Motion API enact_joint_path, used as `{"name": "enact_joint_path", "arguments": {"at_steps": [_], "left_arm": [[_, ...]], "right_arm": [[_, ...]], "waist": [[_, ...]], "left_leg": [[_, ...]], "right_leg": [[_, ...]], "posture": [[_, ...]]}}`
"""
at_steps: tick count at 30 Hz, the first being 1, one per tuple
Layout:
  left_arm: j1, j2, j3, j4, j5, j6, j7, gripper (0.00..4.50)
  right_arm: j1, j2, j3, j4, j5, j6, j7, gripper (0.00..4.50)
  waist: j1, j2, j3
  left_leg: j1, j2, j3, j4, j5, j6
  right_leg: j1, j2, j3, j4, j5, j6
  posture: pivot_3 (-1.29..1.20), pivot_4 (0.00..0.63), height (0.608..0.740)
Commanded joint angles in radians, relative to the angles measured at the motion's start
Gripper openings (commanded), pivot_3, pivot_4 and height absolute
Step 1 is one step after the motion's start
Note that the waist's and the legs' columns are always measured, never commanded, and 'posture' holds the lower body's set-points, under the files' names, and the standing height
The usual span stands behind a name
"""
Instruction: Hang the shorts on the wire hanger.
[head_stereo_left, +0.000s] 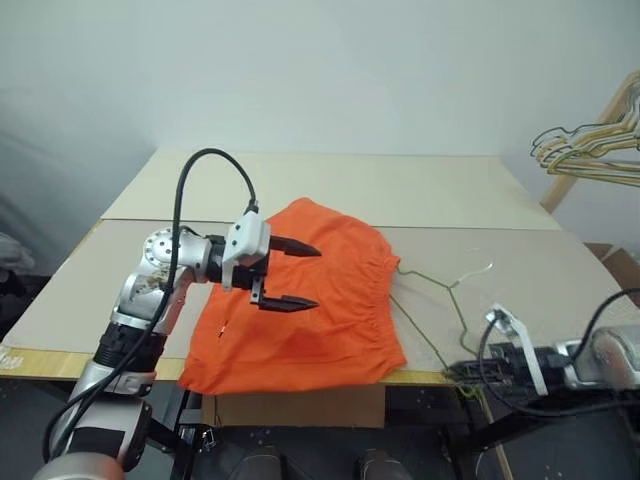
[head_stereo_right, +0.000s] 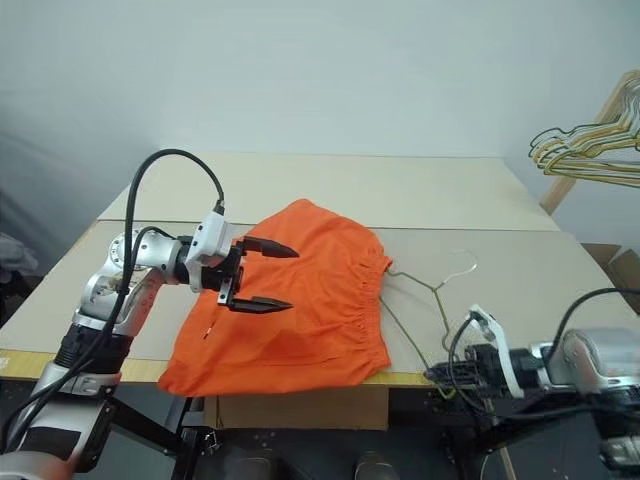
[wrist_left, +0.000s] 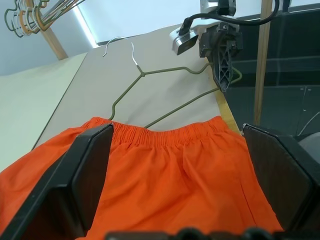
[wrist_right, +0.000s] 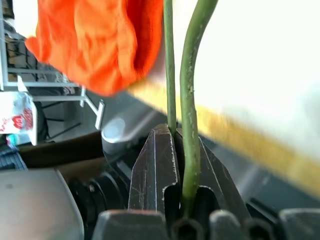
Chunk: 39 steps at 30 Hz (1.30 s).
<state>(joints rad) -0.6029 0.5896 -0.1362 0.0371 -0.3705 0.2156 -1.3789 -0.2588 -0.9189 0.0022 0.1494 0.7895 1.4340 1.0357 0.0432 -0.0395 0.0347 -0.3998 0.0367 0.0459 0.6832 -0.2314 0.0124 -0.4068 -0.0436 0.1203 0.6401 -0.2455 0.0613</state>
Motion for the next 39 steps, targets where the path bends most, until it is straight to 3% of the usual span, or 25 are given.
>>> {"name": "enact_joint_path", "arguments": {"at_steps": [1,7,12,18,24,28,34,39], "left_arm": [[-0.009,0.007,0.008,-0.018,0.001,-0.022,0.006,4.48],[-0.017,0.004,0.007,-0.008,0.010,-0.027,-0.001,4.48],[-0.025,-0.001,0.001,-0.004,0.012,-0.028,-0.003,4.48],[-0.021,0.006,0.004,-0.008,0.009,-0.028,-0.003,4.48],[-0.037,0.004,0.002,0.007,0.012,-0.031,-0.005,4.48],[-0.068,-0.003,-0.004,0.042,0.020,-0.052,-0.016,4.48],[-0.126,-0.006,-0.005,0.112,0.031,-0.100,-0.038,4.48],[-0.332,0.020,0.027,0.324,0.059,-0.200,-0.093,4.48]], "right_arm": [[0.010,-0.014,-0.024,-0.052,0.030,0.000,0.028,0.00],[-0.009,0.009,0.032,-0.060,0.004,-0.008,0.023,0.00],[-0.127,0.101,-0.007,0.066,-0.031,0.016,-0.064,0.00],[-0.133,0.151,-0.037,0.075,-0.024,0.031,-0.113,0.00],[-0.201,0.199,-0.200,0.027,-0.020,0.084,-0.264,0.00],[-0.245,0.216,-0.315,-0.179,0.060,0.178,-0.336,0.00],[-0.236,0.189,-0.227,-0.512,0.032,0.138,-0.431,0.00],[-0.341,0.027,0.085,-0.652,-0.133,-0.056,-0.427,0.00]], "waist": [[0.010,0.000,0.000],[0.023,0.000,0.000],[0.018,0.000,0.000],[0.027,0.000,0.000],[0.025,0.000,0.000],[0.023,0.001,0.000],[0.018,0.001,0.000],[0.011,0.001,0.000]], "left_leg": [[-0.001,0.000,0.000,0.000,0.000,0.000],[-0.009,0.000,0.000,-0.001,0.000,0.000],[-0.009,0.000,0.000,0.000,0.001,0.000],[-0.011,0.000,0.000,0.000,0.001,0.000],[-0.014,0.000,0.000,0.000,0.001,0.000],[-0.014,0.000,0.000,0.000,0.001,0.000],[-0.015,0.000,-0.001,-0.001,0.001,0.000],[-0.016,0.000,0.000,0.000,0.001,0.000]], "right_leg": [[-0.001,0.000,0.000,0.000,0.000,0.001],[-0.009,0.000,0.000,0.000,0.004,0.006],[-0.012,0.001,0.001,0.001,0.006,0.004],[-0.013,0.002,0.001,0.001,0.006,0.004],[-0.015,0.001,0.001,0.001,0.010,-0.001],[-0.016,0.002,0.001,0.002,0.009,0.000],[-0.016,0.002,0.000,0.001,0.008,0.001],[-0.017,0.001,0.000,0.001,0.008,0.002]], "posture": [[0.17,0.000,0.740],[0.16,0.000,0.740],[0.17,0.000,0.740],[0.17,0.000,0.740],[0.15,0.000,0.740],[0.13,0.000,0.740],[0.11,0.000,0.740],[0.08,0.000,0.740]]}}
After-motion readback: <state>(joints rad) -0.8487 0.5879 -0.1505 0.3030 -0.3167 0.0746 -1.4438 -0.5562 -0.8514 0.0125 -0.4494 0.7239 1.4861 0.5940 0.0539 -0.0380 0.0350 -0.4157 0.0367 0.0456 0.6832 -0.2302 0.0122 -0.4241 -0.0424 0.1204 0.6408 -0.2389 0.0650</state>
